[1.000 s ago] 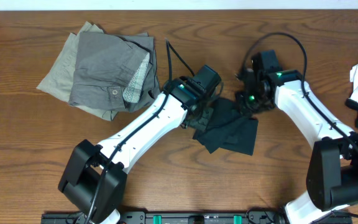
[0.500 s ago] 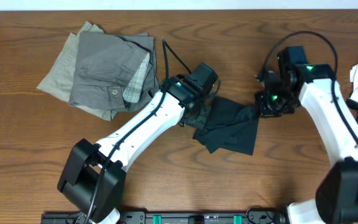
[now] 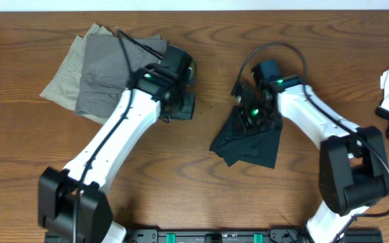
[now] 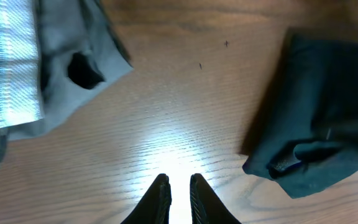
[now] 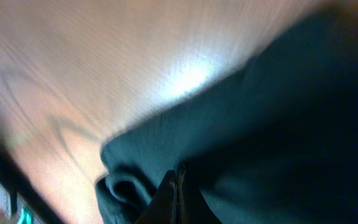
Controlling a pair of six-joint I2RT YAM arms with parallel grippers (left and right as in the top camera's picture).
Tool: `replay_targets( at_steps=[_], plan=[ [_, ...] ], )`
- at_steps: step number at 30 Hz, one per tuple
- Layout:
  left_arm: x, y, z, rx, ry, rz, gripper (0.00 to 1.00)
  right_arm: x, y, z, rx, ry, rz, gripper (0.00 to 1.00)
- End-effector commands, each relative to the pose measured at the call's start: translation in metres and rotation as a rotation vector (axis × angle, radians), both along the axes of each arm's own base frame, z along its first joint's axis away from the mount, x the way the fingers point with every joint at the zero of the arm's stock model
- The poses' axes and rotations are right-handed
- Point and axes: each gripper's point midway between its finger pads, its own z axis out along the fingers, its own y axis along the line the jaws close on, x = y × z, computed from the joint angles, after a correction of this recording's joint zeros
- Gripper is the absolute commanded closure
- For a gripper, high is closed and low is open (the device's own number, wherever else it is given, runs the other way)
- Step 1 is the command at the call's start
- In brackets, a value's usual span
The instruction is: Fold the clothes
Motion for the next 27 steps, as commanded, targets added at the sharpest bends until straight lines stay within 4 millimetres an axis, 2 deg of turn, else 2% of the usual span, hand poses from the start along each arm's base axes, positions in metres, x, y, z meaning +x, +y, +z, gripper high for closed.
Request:
replay_targets(
  at_steps=[1,3,5,7,8,12,13,15,17,20,23,25,27],
  plan=[
    [0.006,0.007,0.013,-0.007,-0.035,0.010,0.85,-0.017,-0.023,0.002,-0.164,0.012,0.028,0.99],
    [0.007,0.008,0.013,-0.006,-0.035,0.015,0.85,-0.026,-0.062,0.008,-0.374,0.011,0.004,0.99],
    [0.008,0.008,0.013,-0.008,-0.038,0.016,0.85,-0.031,-0.098,0.022,-0.559,-0.010,-0.049,0.99],
    [0.009,0.008,0.013,-0.009,-0.041,0.016,0.85,-0.035,-0.118,0.039,-0.650,-0.043,-0.089,0.99],
    [0.009,0.008,0.013,-0.009,-0.041,0.016,0.85,-0.035,-0.121,0.045,-0.657,-0.058,-0.112,0.99],
    [0.009,0.008,0.013,-0.009,-0.041,0.016,0.84,-0.022,-0.115,0.065,-0.565,-0.151,-0.194,0.99],
    [0.009,0.008,0.013,-0.009,-0.041,0.016,0.79,-0.016,-0.109,0.068,-0.518,-0.175,-0.207,0.99],
    [0.010,0.008,0.014,-0.011,-0.045,0.016,0.61,-0.001,-0.089,0.072,-0.392,-0.219,-0.227,0.99],
    [0.011,0.007,0.014,-0.013,-0.049,0.016,0.53,0.013,-0.070,0.069,-0.294,-0.256,-0.221,0.99],
    [0.011,0.007,0.014,-0.015,-0.052,0.016,0.46,0.030,-0.053,0.053,-0.212,-0.280,-0.218,0.98],
    [0.011,0.007,0.014,-0.015,-0.051,0.016,0.41,0.037,-0.049,0.024,-0.211,-0.252,-0.212,0.99],
    [0.011,0.007,0.014,-0.015,-0.051,0.016,0.40,0.035,-0.060,0.006,-0.278,-0.215,-0.216,0.99],
    [0.011,0.007,0.014,-0.015,-0.051,0.015,0.39,0.022,-0.082,-0.007,-0.379,-0.142,-0.233,0.99]
  ],
)
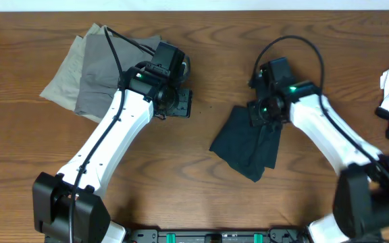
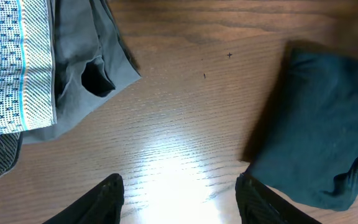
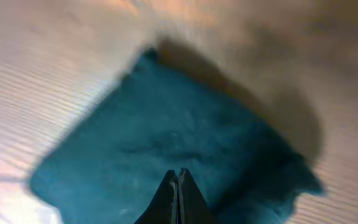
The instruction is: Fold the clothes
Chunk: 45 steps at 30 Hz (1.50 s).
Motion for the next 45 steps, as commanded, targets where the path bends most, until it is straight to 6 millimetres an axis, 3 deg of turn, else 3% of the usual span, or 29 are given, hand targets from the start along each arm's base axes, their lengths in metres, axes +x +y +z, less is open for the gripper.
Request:
replay_targets(
  at_steps=[1,4,7,12,15,23,27,30,35,37,39,40,43,45],
  plan=[
    [0.004,0.000,0.008,-0.003,-0.024,-0.006,0.39,-0.021,-0.037,-0.022,-0.130,0.124,-0.090,0.99],
    [0.003,-0.007,0.008,-0.038,-0.018,-0.021,0.38,-0.042,-0.074,-0.014,-0.256,0.202,-0.180,0.99],
    [0.004,-0.024,0.004,-0.107,-0.012,-0.054,0.37,-0.052,-0.085,0.002,-0.245,0.214,-0.214,0.99],
    [0.001,-0.068,-0.008,-0.254,0.043,-0.148,0.32,-0.042,-0.075,0.031,-0.131,0.106,-0.211,0.99],
    [-0.005,-0.096,-0.018,-0.345,0.094,-0.211,0.30,-0.031,-0.063,0.036,-0.060,0.061,-0.193,0.99],
    [-0.026,-0.139,-0.066,-0.499,0.287,-0.324,0.15,-0.027,-0.055,0.009,-0.028,0.106,-0.200,0.99],
    [-0.029,-0.143,-0.095,-0.513,0.358,-0.319,0.12,-0.026,-0.060,-0.006,-0.045,0.130,-0.213,0.99],
    [-0.032,-0.142,-0.115,-0.499,0.404,-0.306,0.13,-0.021,-0.061,-0.005,-0.010,0.120,-0.237,0.99],
    [-0.048,-0.165,-0.123,-0.616,0.466,-0.383,0.35,-0.019,-0.061,-0.003,0.015,0.119,-0.248,0.99],
    [-0.055,-0.173,-0.129,-0.612,0.474,-0.407,0.55,-0.019,-0.061,-0.003,0.018,0.119,-0.247,0.99],
    [-0.060,-0.178,-0.129,-0.609,0.476,-0.425,0.86,-0.020,-0.061,-0.003,0.018,0.123,-0.247,0.99],
    [-0.061,-0.180,-0.127,-0.610,0.472,-0.433,0.94,-0.020,-0.061,-0.003,0.018,0.123,-0.247,0.99],
    [-0.054,-0.183,-0.112,-0.623,0.433,-0.448,0.94,-0.021,-0.064,0.001,0.019,0.119,-0.255,0.99],
    [-0.041,-0.182,-0.091,-0.642,0.368,-0.471,0.94,-0.018,-0.068,0.008,0.025,0.096,-0.270,0.99]
  ],
)
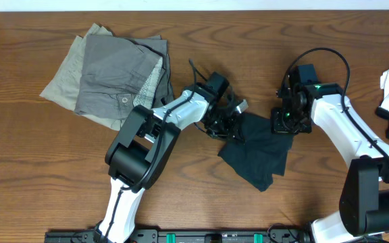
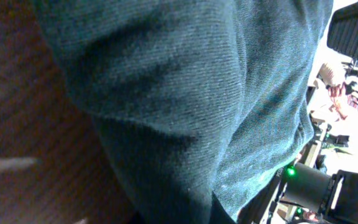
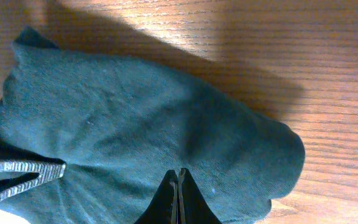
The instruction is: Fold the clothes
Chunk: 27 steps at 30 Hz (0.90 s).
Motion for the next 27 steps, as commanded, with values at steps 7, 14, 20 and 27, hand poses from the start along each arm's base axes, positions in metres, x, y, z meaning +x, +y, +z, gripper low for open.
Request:
replay_targets(
  at_steps=[7,14,20,27],
  plan=[
    [0.087,0.046,0.140,-0.169,-0.409,0.117,0.94,0.023,-0.035,0.064,0.064,-0.210,-0.138,0.99],
    [0.153,0.161,0.181,-0.079,-0.599,0.374,0.94,0.025,-0.042,0.103,0.117,-0.336,-0.170,0.99],
    [0.196,0.298,0.144,0.169,-0.610,0.646,0.94,0.023,-0.041,0.106,0.122,-0.340,-0.168,0.99],
    [0.202,0.423,0.075,0.397,-0.508,0.860,0.51,0.020,-0.040,0.105,0.125,-0.327,-0.167,0.99]
  ],
)
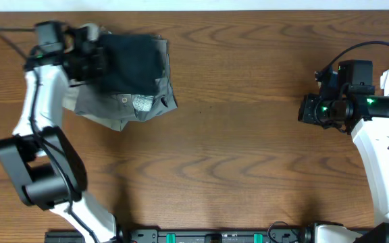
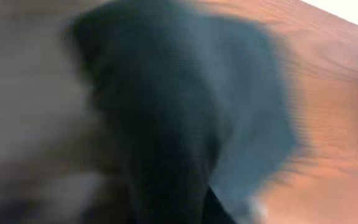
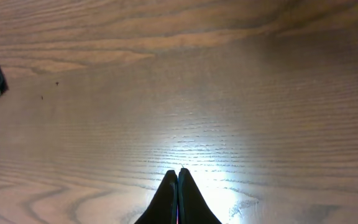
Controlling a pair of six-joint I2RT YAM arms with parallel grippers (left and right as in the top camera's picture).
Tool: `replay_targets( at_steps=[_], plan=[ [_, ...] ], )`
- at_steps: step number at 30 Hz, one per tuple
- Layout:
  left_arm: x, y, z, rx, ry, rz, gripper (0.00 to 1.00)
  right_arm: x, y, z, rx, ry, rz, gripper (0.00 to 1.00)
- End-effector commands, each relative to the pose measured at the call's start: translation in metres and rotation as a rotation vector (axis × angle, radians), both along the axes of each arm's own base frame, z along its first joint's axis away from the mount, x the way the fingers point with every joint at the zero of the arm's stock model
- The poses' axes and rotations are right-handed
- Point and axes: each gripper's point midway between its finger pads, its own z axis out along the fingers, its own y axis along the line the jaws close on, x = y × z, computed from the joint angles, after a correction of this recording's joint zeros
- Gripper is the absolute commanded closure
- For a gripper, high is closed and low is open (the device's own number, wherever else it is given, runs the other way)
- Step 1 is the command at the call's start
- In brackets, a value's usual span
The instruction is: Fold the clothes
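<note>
A dark green garment [image 1: 135, 57] lies on top of the grey and khaki pile of clothes [image 1: 123, 104] at the far left. My left gripper [image 1: 92, 59] is at the garment's left edge. In the blurred left wrist view the dark green garment [image 2: 185, 112] fills the middle and reaches down to the jaws, which look shut on it. My right gripper [image 1: 307, 109] hangs over bare wood at the right, well away from the pile. In its wrist view the right gripper [image 3: 178, 171] is shut with nothing in it.
White and black clothes lie at the table's right edge, just beyond the right arm. A scrap of black and white cloth shows at the left edge of the right wrist view. The wooden table [image 1: 235, 155] spans the middle.
The dark green garment was in the middle of the table with both grippers at it. Now it is on the pile at the far left with my left gripper. My right gripper is off it, further right.
First my right gripper was shut on the crumpled dark garment mid-table while the left was shut beside the pile. Then the left stood open there and the garment lay flatter. Later the left was at the garment's left edge. Now the garment rests on the pile.
</note>
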Motion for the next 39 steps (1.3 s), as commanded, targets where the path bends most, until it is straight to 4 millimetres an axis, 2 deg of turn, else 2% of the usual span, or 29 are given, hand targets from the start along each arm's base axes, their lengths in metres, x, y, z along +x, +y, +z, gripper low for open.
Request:
replay_targets(
  at_steps=[1,2,5,8,11,13,17,20,22,24,25,26,28,31,35,39],
  plan=[
    [-0.005,0.042,-0.041,0.054,0.083,0.088,0.28,0.002,0.001,0.009,0.015,-0.019,-0.004,0.99],
    [-0.007,0.046,-0.048,0.047,0.106,0.099,0.03,0.002,0.001,0.009,0.015,-0.018,-0.004,0.99],
    [-0.018,0.051,-0.055,0.032,0.156,0.114,0.02,0.003,0.001,0.009,0.015,-0.026,-0.005,0.99],
    [-0.023,0.051,-0.035,0.036,0.143,0.118,0.02,0.012,0.009,0.018,0.058,-0.077,0.018,0.99],
    [-0.028,0.047,0.009,0.055,0.082,0.115,0.02,0.024,0.019,0.034,0.113,-0.160,0.053,0.97],
    [-0.036,0.038,0.048,0.088,0.020,0.080,0.02,0.031,0.025,0.047,0.134,-0.228,0.094,0.98],
    [-0.073,-0.008,0.124,0.196,-0.127,-0.087,0.02,0.033,0.029,0.082,0.102,-0.377,0.169,0.96],
    [-0.110,-0.042,0.163,0.279,-0.181,-0.143,0.02,0.025,0.029,0.114,0.082,-0.487,0.183,0.81],
    [-0.140,-0.061,0.179,0.343,-0.190,-0.172,0.02,0.013,0.031,0.140,0.076,-0.568,0.193,0.71],
    [-0.162,-0.075,0.189,0.381,-0.198,-0.193,0.02,0.001,0.032,0.156,0.070,-0.617,0.197,0.55],
    [-0.172,-0.081,0.192,0.394,-0.200,-0.193,0.02,-0.006,0.033,0.164,0.067,-0.638,0.199,0.37],
    [-0.181,-0.085,0.196,0.405,-0.200,-0.187,0.02,-0.014,0.033,0.173,0.063,-0.665,0.201,0.01],
    [-0.195,-0.089,0.199,0.421,-0.193,-0.177,0.02,-0.027,0.034,0.185,0.056,-0.705,0.204,0.01],
    [-0.205,-0.091,0.198,0.429,-0.182,-0.191,0.02,-0.042,0.035,0.201,0.047,-0.762,0.207,0.01],
    [-0.199,-0.093,0.201,0.422,-0.206,-0.189,0.02,-0.056,0.036,0.212,0.040,-0.803,0.210,0.01],
    [-0.197,-0.094,0.199,0.422,-0.196,-0.192,0.02,-0.063,0.037,0.213,0.040,-0.804,0.210,0.01]
  ],
)
